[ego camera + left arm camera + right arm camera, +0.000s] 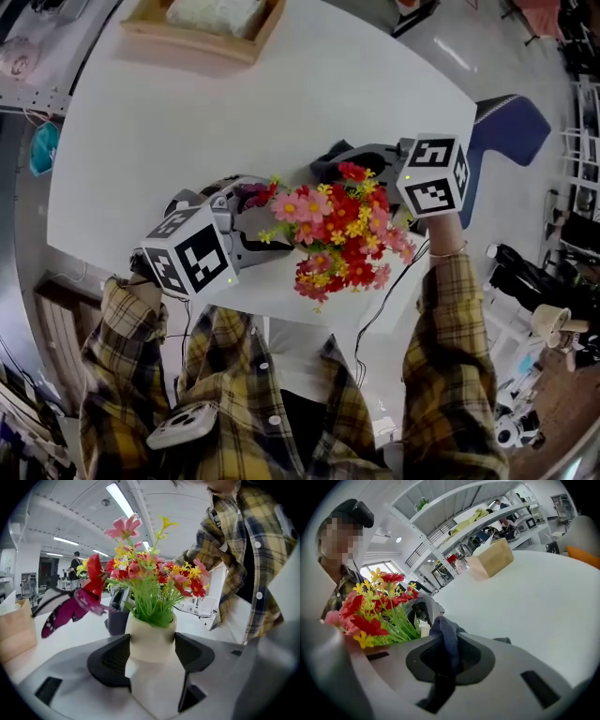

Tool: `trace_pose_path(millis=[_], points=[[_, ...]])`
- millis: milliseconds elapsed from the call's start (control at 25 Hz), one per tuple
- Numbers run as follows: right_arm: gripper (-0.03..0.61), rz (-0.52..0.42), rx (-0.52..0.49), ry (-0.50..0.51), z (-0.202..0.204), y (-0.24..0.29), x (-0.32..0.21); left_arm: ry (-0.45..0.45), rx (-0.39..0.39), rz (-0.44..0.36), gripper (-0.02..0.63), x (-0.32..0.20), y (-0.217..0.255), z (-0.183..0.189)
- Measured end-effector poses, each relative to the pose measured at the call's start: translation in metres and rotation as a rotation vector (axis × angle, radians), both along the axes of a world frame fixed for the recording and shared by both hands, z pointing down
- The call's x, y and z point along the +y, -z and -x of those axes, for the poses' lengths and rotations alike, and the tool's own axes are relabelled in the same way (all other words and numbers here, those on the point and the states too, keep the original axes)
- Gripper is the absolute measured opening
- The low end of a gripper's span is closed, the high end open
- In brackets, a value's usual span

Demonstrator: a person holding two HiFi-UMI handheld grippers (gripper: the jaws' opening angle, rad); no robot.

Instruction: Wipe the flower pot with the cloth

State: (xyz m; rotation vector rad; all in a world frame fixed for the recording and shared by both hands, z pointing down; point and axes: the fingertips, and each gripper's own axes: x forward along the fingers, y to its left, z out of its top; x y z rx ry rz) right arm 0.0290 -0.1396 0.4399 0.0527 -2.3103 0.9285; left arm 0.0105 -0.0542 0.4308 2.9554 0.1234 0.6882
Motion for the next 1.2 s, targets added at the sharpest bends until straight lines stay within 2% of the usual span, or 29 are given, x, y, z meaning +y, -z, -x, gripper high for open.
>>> trace_pose_path(millis=[160,400,520,720,840,920,1080,1200], points=[[0.017,-0.009,-0.044,-0.092,-0.006,0.002,-0.001,0.069,0.005,0.013,0.305,0.001,0.0,0.003],[0.017,-0.03,-0.051,-0.26,-0.021,0.005,0.005,0.311,-0.007,0.045,0.305,0.002,-0.005,0.026],[0.017,-0.033,-0.039,-0.384,-0.029,0.002,0.012,0.406,-0.026,0.082,0.305,0.017,-0.011,0.038],[0.017,-0.048,-0.041,-0.631,-0.045,0.004,0.034,0.556,-0.006,0.142,0.307,0.05,0.001,0.032],[0.017,-0.036,-0.051,-0.782,-0.052,0.001,0.048,0.669,0.034,0.228,0.316,0.061,-0.003,0.029],[0.017,-0.007,-0.059,-0.855,-0.056,0.0,0.06,0.712,0.058,0.276,0.325,0.07,-0.004,0.024],[0.017,0.037,-0.08,-0.958,-0.062,0.002,0.085,0.745,0.059,0.237,0.345,0.082,0.004,0.011],[0.017,0.032,-0.077,-1.005,-0.06,0.002,0.097,0.795,0.093,0.211,0.387,0.08,0.011,0.009]])
